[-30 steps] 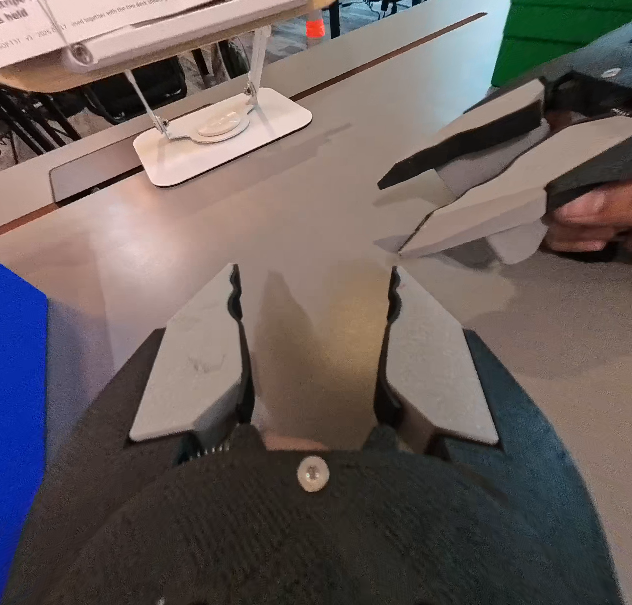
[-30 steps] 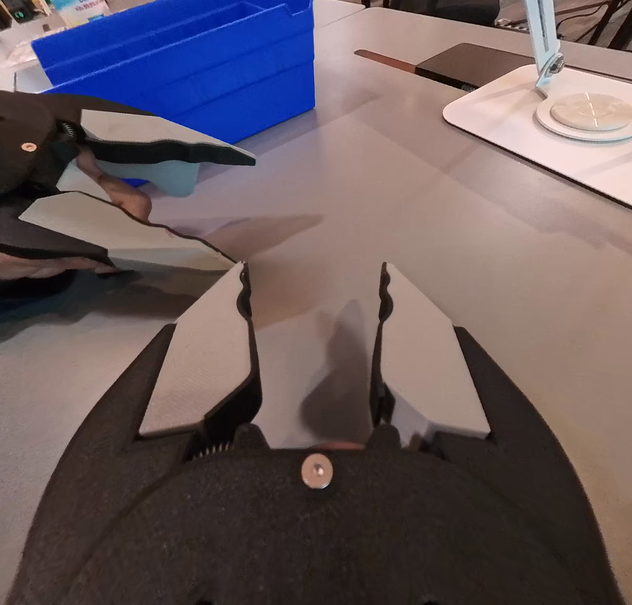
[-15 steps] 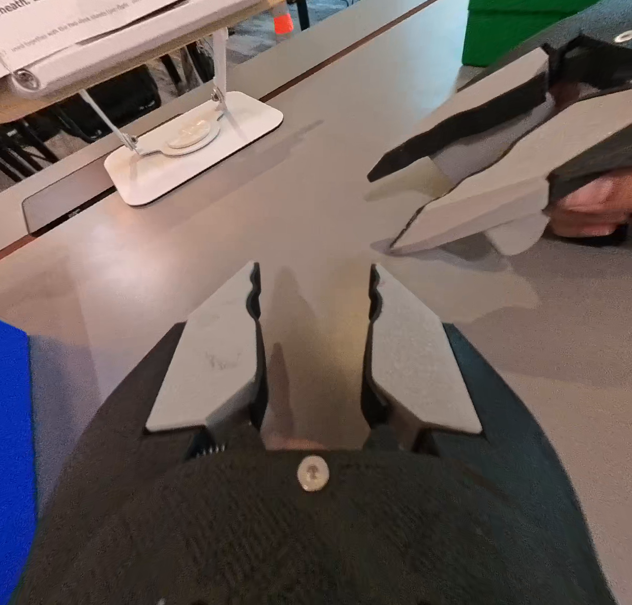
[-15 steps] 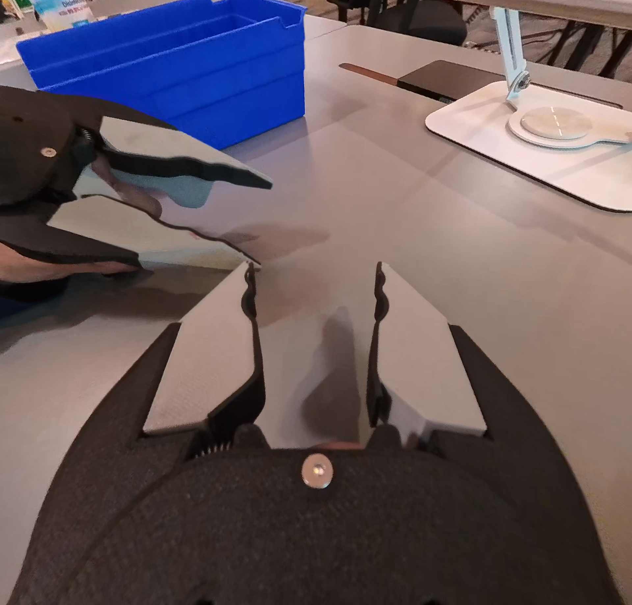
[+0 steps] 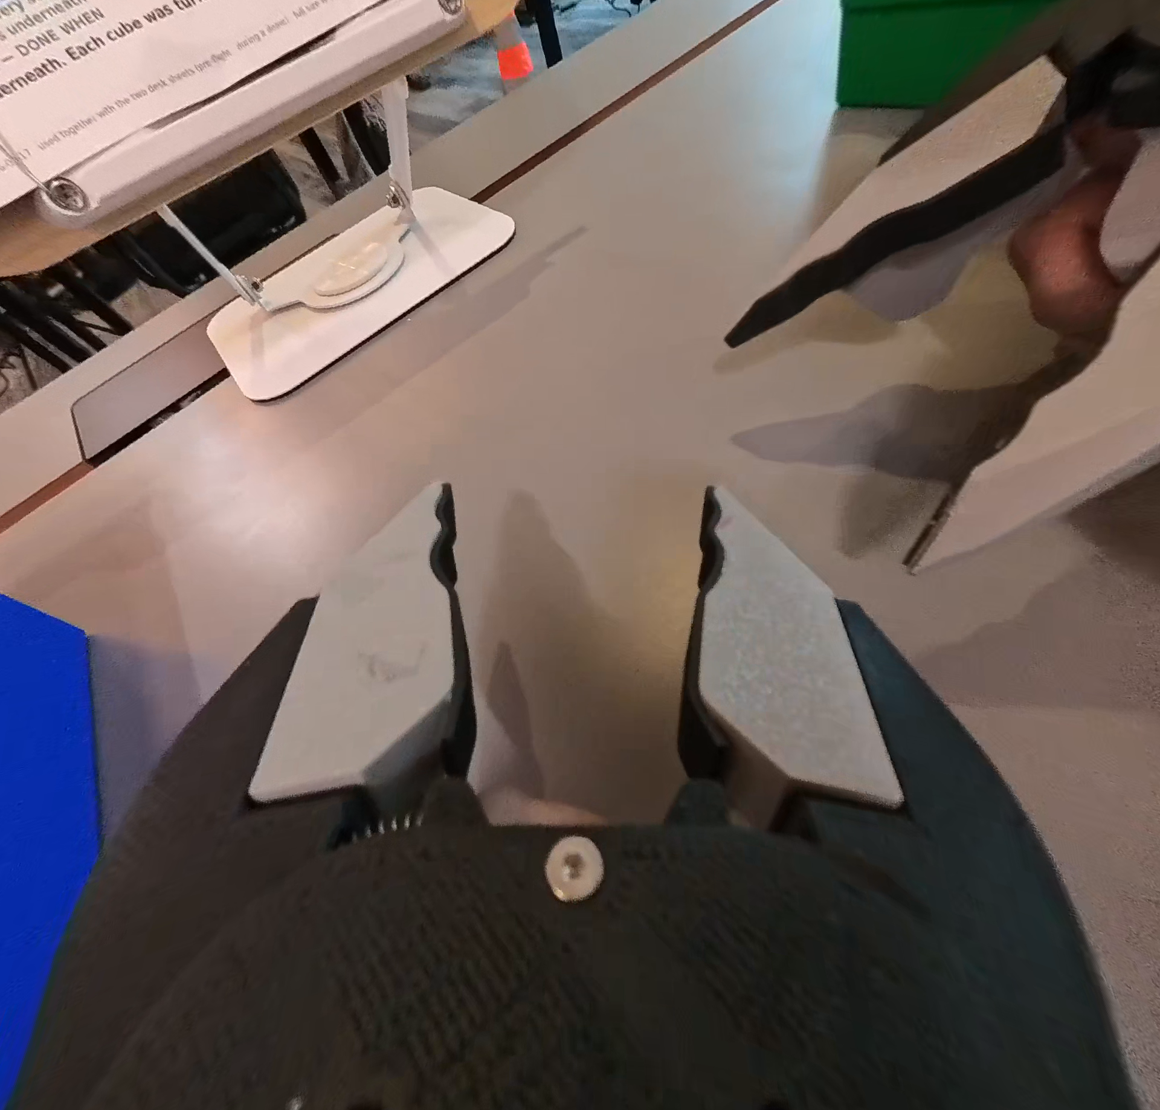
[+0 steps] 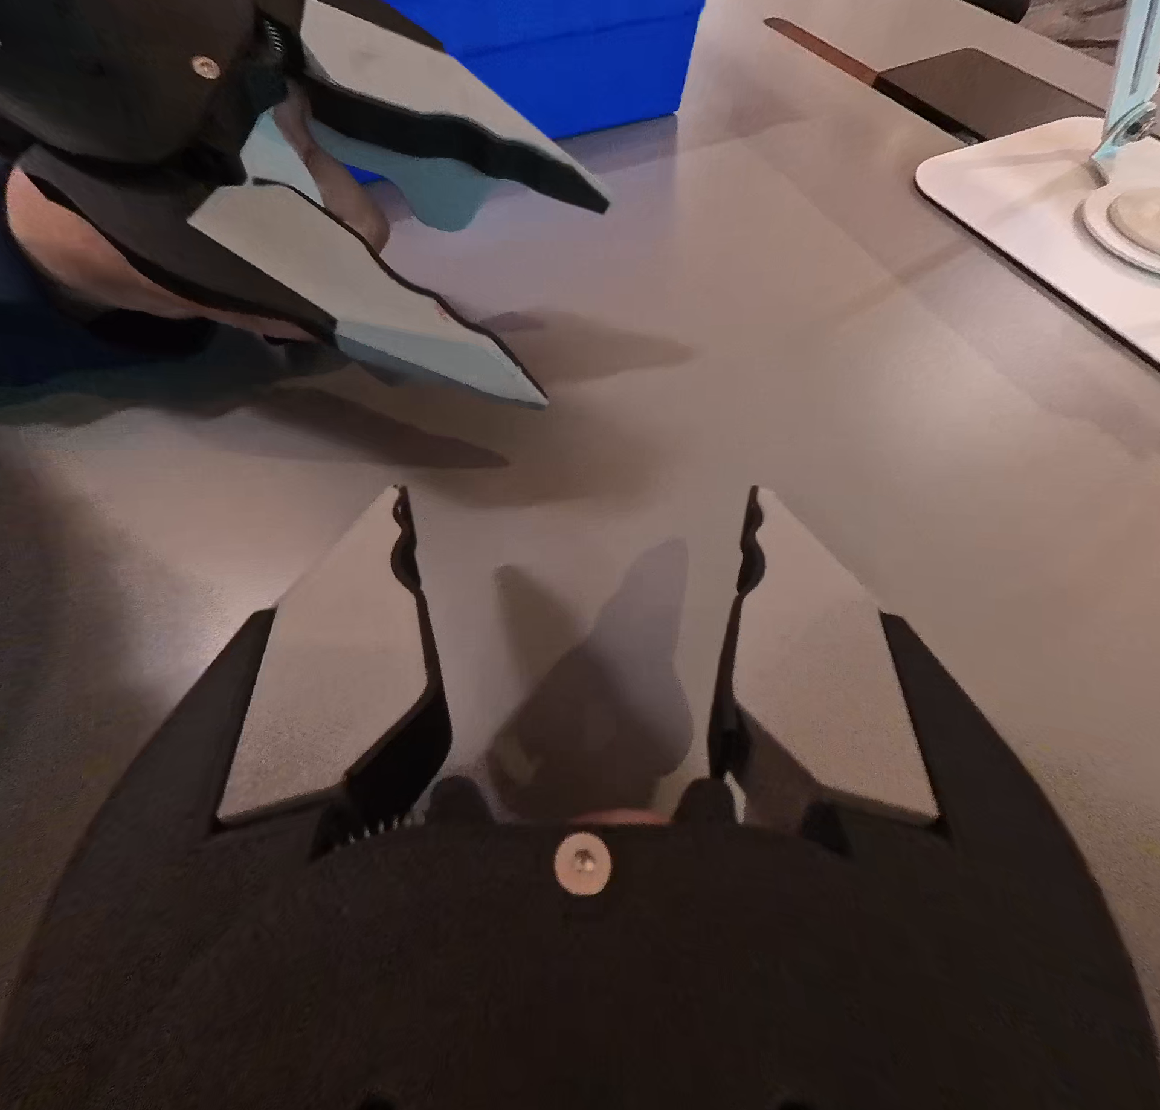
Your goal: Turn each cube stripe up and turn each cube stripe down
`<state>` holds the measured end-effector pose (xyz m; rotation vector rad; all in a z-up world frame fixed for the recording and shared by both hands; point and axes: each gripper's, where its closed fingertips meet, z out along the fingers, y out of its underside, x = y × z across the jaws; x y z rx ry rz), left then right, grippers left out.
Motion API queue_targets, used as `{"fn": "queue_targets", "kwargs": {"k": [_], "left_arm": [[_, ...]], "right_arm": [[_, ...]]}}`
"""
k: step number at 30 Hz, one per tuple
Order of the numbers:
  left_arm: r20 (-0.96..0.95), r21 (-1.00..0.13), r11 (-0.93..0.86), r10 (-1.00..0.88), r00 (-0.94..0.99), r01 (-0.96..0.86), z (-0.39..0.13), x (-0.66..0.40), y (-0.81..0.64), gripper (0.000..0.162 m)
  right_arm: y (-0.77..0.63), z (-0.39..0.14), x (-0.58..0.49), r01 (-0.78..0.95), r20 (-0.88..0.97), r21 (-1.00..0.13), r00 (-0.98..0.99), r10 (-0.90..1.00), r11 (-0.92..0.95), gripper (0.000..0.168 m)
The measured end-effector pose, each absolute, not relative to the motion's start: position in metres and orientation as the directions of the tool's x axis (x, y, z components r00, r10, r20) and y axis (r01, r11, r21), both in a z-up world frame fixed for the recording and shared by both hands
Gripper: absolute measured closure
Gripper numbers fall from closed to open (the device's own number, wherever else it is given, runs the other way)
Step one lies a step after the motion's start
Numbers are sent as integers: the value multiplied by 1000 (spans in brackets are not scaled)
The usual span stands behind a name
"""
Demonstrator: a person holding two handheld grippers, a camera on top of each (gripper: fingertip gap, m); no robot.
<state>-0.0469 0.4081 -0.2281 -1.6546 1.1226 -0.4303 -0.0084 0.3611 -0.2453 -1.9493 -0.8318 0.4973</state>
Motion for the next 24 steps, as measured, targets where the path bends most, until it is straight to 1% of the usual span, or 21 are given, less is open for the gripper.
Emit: {"fn": "queue_targets", "kwargs": {"k": [2, 5, 10, 15, 21, 24], "left_arm": [[-220, -881, -46, -841, 495, -470, -232, -47, 409, 85], [-193, -897, -60, -838, 510, -438, -229, -48, 411, 88], [-215, -893, -46, -829, 516, -447, -229, -50, 410, 89], [-257, -877, -38, -805, 535, -478, -232, -55, 413, 89], [-274, -897, -17, -763, 585, -442, -222, -60, 422, 91], [-283, -907, 0, -741, 609, -421, -217, -63, 425, 96]], "right_arm": [[363, -245, -9, 340, -19, -876, 685, 728, -343, 65], [365, -242, -6, 310, -44, -885, 687, 726, -347, 65], [372, -237, 4, 252, -82, -895, 717, 692, -368, 68], [374, -238, 5, 271, -46, -895, 734, 678, -355, 70], [375, -234, 10, 258, -24, -908, 756, 654, -331, 72], [378, -231, 15, 235, -28, -915, 773, 633, -328, 72]]}}
